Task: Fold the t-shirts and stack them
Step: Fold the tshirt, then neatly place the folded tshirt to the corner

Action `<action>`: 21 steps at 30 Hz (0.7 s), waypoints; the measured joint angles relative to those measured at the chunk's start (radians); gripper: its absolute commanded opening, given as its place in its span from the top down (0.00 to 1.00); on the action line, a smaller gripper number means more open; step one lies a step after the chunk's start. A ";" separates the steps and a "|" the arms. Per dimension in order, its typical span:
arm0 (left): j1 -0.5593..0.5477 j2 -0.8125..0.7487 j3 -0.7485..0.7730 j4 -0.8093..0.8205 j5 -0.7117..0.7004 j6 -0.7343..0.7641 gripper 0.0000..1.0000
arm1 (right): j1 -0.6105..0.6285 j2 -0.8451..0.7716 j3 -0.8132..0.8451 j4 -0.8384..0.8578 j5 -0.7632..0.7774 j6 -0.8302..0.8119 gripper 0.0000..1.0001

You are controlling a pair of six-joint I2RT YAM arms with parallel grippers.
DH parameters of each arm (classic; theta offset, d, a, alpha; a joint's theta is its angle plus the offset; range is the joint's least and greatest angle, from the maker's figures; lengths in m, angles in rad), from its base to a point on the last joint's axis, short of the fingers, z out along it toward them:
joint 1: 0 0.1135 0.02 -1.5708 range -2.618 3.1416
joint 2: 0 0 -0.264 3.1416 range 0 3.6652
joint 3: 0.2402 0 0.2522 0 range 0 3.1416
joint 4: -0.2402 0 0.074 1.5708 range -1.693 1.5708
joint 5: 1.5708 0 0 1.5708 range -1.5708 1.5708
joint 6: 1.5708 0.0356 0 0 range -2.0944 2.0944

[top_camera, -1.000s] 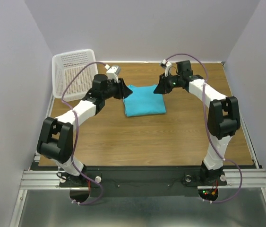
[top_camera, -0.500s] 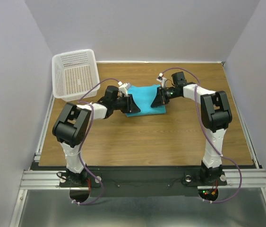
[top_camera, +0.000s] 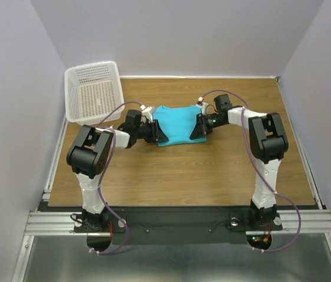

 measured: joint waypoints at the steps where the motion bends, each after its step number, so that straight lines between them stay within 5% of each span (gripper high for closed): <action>1: 0.006 0.008 -0.003 0.000 -0.001 0.002 0.64 | -0.002 0.000 0.000 -0.002 0.001 -0.002 0.83; 11: 0.020 -0.038 -0.006 -0.039 -0.021 0.047 0.59 | -0.027 -0.008 0.068 -0.116 0.041 -0.083 0.69; 14: 0.020 -0.177 -0.006 -0.120 -0.101 0.094 0.50 | -0.027 -0.041 0.129 -0.171 0.058 -0.143 0.49; 16: 0.019 -0.283 -0.005 -0.175 -0.188 0.133 0.41 | -0.027 -0.079 0.166 -0.210 0.075 -0.204 0.39; 17: 0.020 -0.368 -0.005 -0.204 -0.244 0.157 0.36 | -0.027 -0.116 0.180 -0.225 0.090 -0.251 0.26; 19: 0.020 -0.527 -0.005 -0.240 -0.391 0.203 0.12 | -0.026 -0.173 0.185 -0.249 0.114 -0.348 0.16; 21: 0.021 -0.678 -0.015 -0.245 -0.528 0.235 0.01 | -0.010 -0.237 0.179 -0.285 0.170 -0.493 0.06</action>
